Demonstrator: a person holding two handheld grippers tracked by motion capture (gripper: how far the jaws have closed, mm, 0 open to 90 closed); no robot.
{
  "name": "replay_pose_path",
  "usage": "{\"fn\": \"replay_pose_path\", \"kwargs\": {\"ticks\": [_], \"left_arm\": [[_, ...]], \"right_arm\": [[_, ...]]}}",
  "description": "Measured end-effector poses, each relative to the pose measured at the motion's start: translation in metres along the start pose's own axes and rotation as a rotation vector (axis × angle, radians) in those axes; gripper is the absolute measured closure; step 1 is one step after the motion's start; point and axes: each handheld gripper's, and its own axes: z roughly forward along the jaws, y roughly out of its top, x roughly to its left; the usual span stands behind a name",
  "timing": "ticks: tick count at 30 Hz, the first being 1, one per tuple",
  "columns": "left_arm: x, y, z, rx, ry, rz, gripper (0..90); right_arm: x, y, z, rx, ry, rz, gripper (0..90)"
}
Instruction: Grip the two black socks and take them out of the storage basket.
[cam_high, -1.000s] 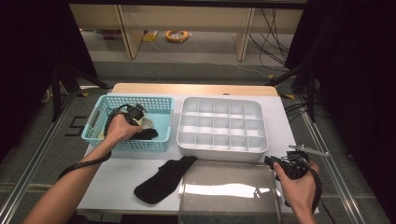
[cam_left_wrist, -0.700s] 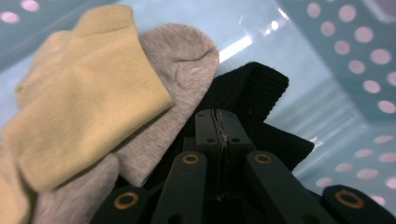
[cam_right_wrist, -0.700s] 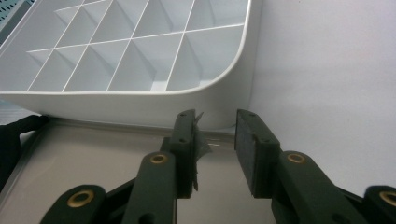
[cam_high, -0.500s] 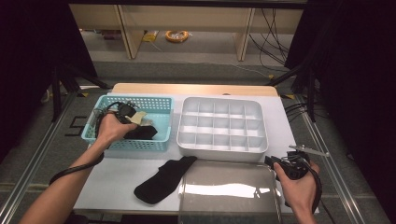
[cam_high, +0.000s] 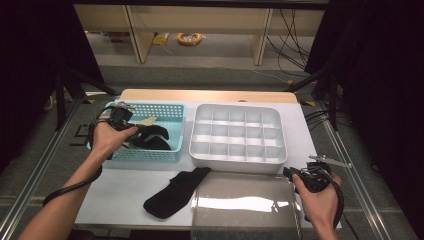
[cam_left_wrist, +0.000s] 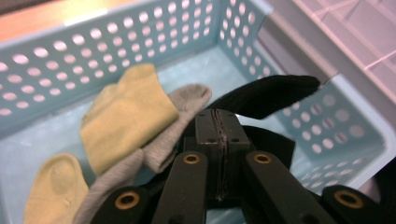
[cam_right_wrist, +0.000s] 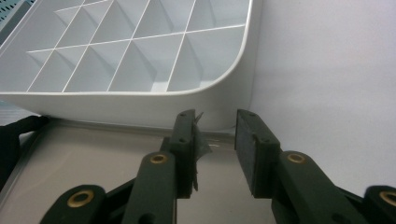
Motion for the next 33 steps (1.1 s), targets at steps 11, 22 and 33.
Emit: {"fn": "replay_pose_path", "kwargs": {"ticks": [11, 22, 33], "left_arm": [[-0.002, -0.002, -0.019, -0.209, -0.024, -0.061, 88.7], [-0.002, -0.004, -0.03, -0.32, -0.024, -0.086, 88.7], [-0.004, -0.005, -0.052, -0.439, -0.027, -0.088, 88.6]], "right_arm": [[0.001, 0.0, -0.002, 0.004, 0.016, 0.007, 69.5], [0.001, -0.001, 0.0, -0.001, 0.001, -0.005, 69.4], [0.001, -0.001, 0.001, -0.006, -0.003, -0.01, 69.2]]}}
